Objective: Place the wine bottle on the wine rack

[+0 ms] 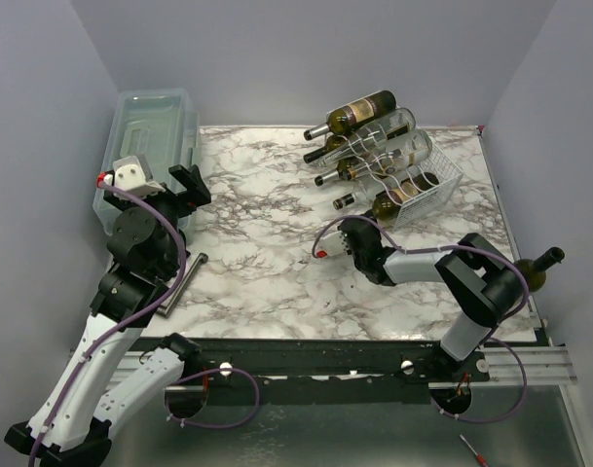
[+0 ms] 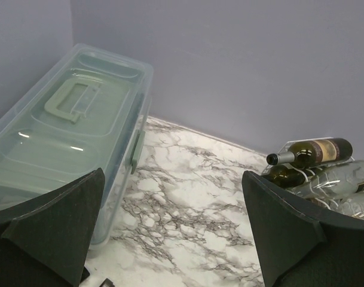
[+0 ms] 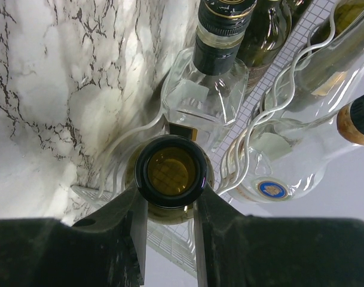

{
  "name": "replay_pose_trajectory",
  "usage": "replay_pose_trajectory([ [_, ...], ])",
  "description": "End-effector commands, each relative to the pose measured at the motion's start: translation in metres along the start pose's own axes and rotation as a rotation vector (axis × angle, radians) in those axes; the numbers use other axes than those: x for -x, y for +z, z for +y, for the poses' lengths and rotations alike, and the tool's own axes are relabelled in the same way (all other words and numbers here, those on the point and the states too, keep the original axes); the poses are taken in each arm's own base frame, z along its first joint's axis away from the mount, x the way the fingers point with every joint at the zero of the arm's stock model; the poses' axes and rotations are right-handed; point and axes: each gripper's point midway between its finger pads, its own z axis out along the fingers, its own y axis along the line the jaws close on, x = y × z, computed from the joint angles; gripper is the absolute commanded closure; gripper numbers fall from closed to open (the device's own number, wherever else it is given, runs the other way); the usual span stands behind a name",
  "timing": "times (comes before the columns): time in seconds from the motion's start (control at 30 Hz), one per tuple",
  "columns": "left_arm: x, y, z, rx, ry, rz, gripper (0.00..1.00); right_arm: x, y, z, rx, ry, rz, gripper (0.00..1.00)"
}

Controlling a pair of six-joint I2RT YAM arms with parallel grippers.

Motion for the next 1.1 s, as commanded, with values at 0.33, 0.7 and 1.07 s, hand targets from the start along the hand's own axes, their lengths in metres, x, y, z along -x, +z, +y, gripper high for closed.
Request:
replay_pose_trajectory([
  [0.33,0.006,-0.003,0.001,0.000,-0.010,-0.016,0.01,-0.022,-0.002,-0.038,-0.150,0.073,0.079,0.87],
  [0.7,0.004,-0.002,0.001,0.003,-0.004,-0.010,0.01,-0.021,-0.011,-0.039,-0.176,0.111,0.010,0.56],
  [1.07,0.003,-0.001,0.000,0.003,-0.006,-0.007,0.01,-0.010,-0.026,-0.027,-0.119,0.142,-0.120,0.31],
])
